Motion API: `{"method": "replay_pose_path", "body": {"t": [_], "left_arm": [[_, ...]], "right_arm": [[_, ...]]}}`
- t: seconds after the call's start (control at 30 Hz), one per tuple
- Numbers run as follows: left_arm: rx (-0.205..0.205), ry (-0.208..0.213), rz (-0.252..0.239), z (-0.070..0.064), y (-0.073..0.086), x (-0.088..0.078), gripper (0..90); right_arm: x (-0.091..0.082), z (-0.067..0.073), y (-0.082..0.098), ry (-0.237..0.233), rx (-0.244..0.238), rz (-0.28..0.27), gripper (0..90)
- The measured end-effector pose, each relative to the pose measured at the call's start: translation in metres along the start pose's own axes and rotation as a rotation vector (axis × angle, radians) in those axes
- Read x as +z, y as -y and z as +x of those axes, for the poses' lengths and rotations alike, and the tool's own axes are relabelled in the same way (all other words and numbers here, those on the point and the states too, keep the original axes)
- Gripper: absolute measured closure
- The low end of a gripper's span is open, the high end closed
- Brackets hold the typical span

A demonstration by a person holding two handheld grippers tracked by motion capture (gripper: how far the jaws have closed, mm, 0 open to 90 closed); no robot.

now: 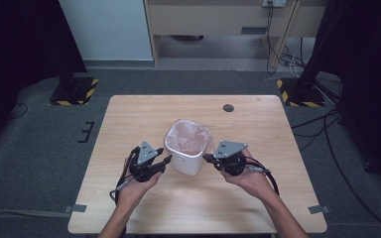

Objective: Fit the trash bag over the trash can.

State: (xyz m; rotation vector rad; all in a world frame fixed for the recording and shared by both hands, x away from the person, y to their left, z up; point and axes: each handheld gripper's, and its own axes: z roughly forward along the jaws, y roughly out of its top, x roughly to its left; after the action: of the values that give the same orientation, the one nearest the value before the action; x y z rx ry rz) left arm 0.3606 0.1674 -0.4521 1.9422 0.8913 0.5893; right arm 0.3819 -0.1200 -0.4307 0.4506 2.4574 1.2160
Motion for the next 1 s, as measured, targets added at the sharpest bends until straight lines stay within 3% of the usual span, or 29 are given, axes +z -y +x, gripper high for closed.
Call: {"method": "replay_pose_path", "body": {"t": [0.2,0.43,0.6,0.83,1.0], "left_arm": [[-0.018,-0.028,-0.028,0.0002,-0.0015,-0.0031,56.8],[0.006,-0.015,-0.034,-0.0006,-0.0033,-0.0035,76.4],[-0.033,-0.021,-0.041,0.0029,-0.0053,-0.0025,89.6],[-0.053,-0.022,-0.036,0.0054,-0.0052,-0.0039,90.0],[-0.046,-0.021,-0.009,0.0061,-0.0041,-0.0037,90.0]], "right_arm": [[-0.0023,0.0003,-0.0013,-0.007,-0.008,-0.008,90.0],[-0.0041,0.0003,-0.0005,-0.019,-0.011,-0.006,90.0],[-0.0051,0.0003,-0.0005,-0.023,-0.014,-0.007,90.0],[-0.0063,0.0008,-0.0012,-0.03,-0.019,-0.017,90.0],[-0.0025,0.0082,-0.0033,-0.086,-0.039,-0.023,90.0]]}}
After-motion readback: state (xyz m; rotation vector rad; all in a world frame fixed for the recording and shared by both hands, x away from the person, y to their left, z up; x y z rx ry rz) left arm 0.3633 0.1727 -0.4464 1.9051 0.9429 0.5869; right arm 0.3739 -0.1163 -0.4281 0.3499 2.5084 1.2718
